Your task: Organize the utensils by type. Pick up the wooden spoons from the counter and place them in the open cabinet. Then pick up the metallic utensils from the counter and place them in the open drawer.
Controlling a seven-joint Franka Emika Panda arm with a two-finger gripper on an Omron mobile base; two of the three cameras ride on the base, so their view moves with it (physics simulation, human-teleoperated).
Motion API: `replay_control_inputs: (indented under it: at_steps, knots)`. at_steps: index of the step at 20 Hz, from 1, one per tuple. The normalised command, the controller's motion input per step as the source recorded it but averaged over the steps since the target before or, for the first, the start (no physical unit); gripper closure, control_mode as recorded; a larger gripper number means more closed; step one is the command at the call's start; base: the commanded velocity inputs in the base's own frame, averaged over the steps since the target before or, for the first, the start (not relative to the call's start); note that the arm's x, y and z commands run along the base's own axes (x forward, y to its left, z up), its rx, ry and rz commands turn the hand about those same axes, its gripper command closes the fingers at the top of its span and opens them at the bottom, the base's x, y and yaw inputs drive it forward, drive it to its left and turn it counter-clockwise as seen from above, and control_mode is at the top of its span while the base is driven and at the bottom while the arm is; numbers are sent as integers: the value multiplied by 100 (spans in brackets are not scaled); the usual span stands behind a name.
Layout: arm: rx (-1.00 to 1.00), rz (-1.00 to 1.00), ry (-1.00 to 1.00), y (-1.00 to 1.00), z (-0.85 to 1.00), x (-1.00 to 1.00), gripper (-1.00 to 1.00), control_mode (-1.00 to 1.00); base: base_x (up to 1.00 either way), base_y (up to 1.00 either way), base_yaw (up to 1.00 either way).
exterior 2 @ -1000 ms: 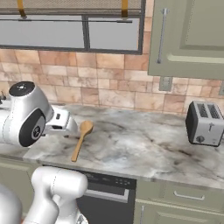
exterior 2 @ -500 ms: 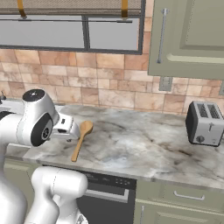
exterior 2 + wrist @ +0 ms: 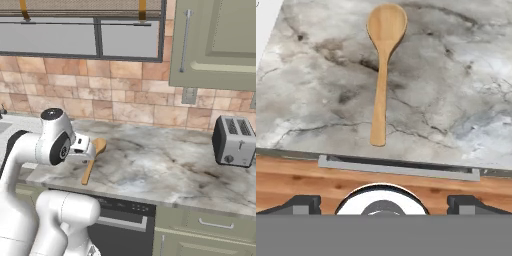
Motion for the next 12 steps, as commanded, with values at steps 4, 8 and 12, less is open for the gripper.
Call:
replay_control_inputs:
  at_steps: [4, 8, 12]
  knots:
    - [0, -1, 11, 3, -29, 45, -100, -100, 0, 0, 0]
    - [0, 0, 13, 8, -28, 36, -100, -100, 0, 0, 0]
    - [0, 0, 14, 5, -25, 35, -100, -100, 0, 0, 0]
